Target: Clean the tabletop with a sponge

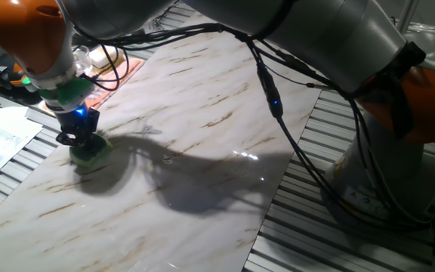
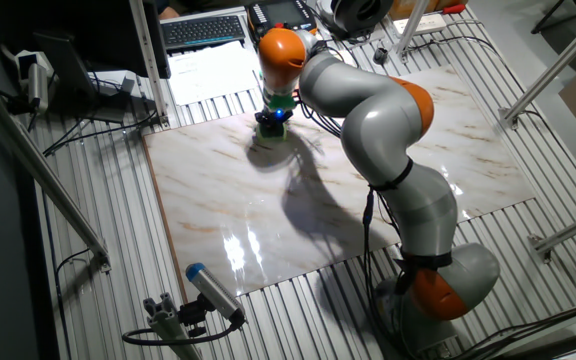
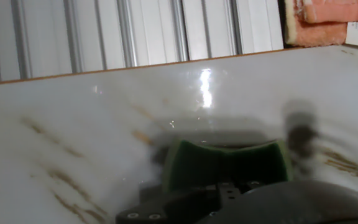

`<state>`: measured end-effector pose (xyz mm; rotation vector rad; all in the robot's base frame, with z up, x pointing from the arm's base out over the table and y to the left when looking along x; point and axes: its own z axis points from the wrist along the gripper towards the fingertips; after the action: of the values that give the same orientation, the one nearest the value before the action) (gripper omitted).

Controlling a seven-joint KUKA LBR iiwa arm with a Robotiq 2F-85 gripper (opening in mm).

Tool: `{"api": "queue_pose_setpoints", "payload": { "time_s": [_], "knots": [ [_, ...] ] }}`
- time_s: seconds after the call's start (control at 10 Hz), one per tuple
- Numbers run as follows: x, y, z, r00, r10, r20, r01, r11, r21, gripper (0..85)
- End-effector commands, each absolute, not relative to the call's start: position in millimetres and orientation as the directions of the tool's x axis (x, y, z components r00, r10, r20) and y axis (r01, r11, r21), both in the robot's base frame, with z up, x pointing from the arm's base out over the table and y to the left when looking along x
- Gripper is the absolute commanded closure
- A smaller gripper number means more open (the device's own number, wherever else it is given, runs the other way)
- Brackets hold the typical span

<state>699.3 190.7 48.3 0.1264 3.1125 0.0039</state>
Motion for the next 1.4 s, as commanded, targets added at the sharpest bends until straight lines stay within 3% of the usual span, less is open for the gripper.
{"api": "queue_pose_setpoints", "payload": {
  "time_s": [0.0,0.6,1.3],
  "knots": [
    [698.2,193.6,53.6,-0.997,0.081,-0.02,0.08,0.997,0.008,85.0],
    [688.5,217.0,42.3,-0.996,0.093,-0.007,0.093,0.995,0.026,85.0],
    [652.9,267.2,34.8,-0.989,0.149,-0.004,0.149,0.988,0.036,85.0]
  ]
}}
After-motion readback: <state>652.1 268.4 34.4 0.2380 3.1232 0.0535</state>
